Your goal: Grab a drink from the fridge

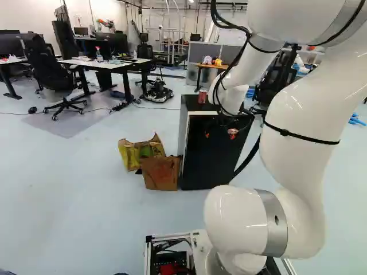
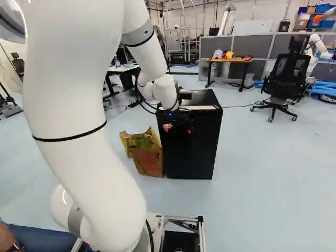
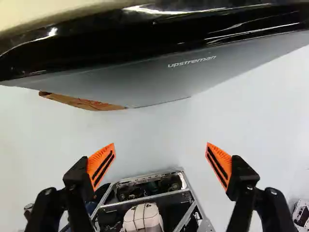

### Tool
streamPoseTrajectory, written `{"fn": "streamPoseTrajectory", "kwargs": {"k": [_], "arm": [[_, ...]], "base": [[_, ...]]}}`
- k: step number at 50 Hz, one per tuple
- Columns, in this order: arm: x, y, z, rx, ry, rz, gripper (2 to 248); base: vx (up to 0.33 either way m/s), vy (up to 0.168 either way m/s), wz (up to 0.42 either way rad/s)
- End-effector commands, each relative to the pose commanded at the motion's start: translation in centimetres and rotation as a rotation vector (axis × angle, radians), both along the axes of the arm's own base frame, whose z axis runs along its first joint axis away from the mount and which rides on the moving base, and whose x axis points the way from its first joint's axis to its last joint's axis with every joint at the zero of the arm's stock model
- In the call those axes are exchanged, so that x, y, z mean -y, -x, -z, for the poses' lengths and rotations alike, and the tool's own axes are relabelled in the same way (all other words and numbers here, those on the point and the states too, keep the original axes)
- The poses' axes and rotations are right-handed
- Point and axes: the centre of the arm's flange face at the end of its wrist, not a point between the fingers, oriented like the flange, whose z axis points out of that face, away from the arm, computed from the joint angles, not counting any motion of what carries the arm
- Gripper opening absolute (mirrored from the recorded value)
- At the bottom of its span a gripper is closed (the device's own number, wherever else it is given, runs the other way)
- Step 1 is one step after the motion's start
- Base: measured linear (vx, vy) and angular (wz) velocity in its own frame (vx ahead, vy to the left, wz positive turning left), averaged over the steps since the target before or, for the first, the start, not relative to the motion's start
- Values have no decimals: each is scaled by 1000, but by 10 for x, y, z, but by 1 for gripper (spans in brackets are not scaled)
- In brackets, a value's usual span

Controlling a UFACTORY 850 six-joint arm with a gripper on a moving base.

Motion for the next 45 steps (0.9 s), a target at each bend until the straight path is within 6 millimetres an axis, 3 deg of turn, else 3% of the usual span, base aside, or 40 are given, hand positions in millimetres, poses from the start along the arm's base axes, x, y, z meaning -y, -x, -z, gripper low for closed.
{"fn": "streamPoseTrajectory", "kwargs": {"k": [45], "arm": [[-7,-44,0,13,39,-87,247]], "base": [[0,0,0]]}}
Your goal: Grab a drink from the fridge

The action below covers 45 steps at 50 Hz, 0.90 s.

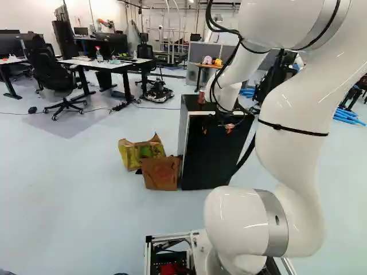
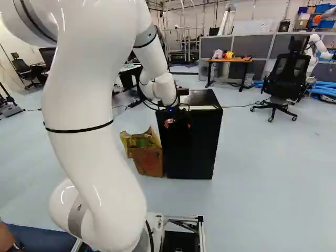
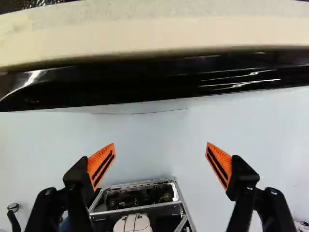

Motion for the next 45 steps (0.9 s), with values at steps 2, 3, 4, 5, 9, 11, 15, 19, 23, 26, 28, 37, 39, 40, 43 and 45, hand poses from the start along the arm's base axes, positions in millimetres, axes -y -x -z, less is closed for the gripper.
{"fn": "streamPoseTrajectory", "kwargs": {"k": [2,3,4,5,9,11,15,19,23,26,28,37,39,40,43,45], "arm": [[-1,-2,0,1,0,-2,247],[-1,-3,0,2,0,-3,247],[-1,-4,0,2,0,-4,247],[-1,-5,0,3,1,-5,247],[-3,-9,0,5,1,-9,247],[-3,-11,0,6,1,-10,247],[-4,-15,0,8,2,-14,247],[-5,-18,0,10,2,-17,247],[-6,-22,0,12,3,-20,247],[-7,-25,0,14,3,-22,247],[-7,-27,1,15,3,-23,247],[-7,-35,1,20,4,-26,247],[-7,-35,1,20,4,-26,247],[-7,-35,1,20,4,-26,247],[-7,-35,1,20,4,-26,247],[-7,-35,1,20,4,-26,247]], "base": [[0,0,0],[0,0,0],[0,0,0],[0,0,0],[0,0,0],[0,0,0],[0,0,0],[0,0,0],[0,0,0],[0,0,0],[0,0,0],[0,0,0],[0,0,0],[0,0,0],[0,0,0],[0,0,0]]}}
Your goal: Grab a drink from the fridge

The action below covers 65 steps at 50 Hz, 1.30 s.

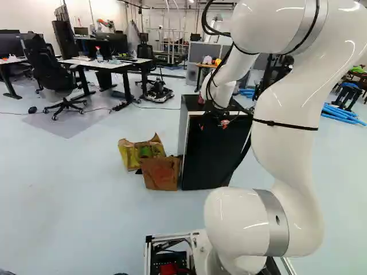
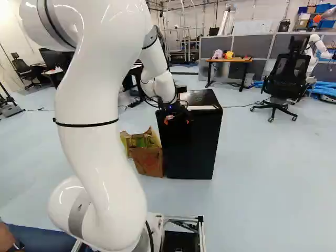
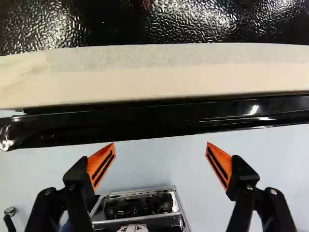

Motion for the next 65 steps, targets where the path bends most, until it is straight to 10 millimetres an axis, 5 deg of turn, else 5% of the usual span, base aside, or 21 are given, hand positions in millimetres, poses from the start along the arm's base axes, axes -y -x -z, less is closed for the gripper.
{"fn": "streamPoseTrajectory", "kwargs": {"k": [43,65], "arm": [[0,-4,-2,58,4,-5,247],[-5,32,-2,11,-3,3,247]], "base": [[0,0,0],[0,0,0]]}}
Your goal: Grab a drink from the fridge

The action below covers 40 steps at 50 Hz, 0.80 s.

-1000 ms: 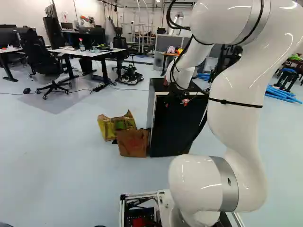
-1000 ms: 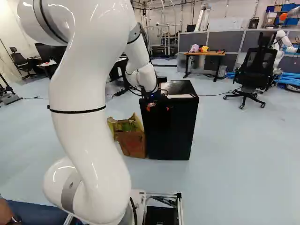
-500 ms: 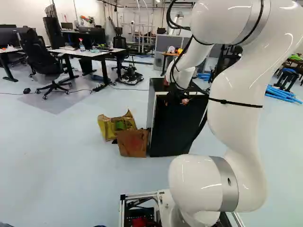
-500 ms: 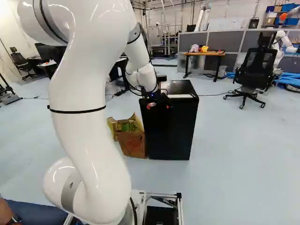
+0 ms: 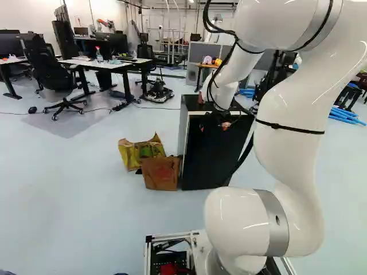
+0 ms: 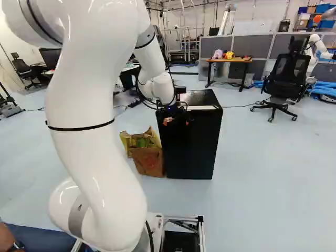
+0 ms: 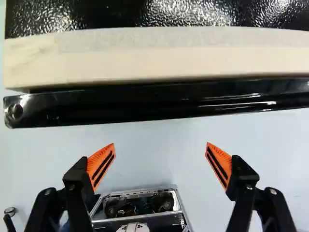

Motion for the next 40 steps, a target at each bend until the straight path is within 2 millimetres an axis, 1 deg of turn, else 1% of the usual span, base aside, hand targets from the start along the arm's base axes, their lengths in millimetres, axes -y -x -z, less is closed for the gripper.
{"fn": "streamPoseTrajectory", "kwargs": {"k": [9,20,40], "arm": [[-2,17,0,-4,-1,1,247],[-5,34,-2,32,0,0,247],[-14,60,-9,177,11,-15,247]], "base": [[0,0,0],[0,0,0],[0,0,0]]}}
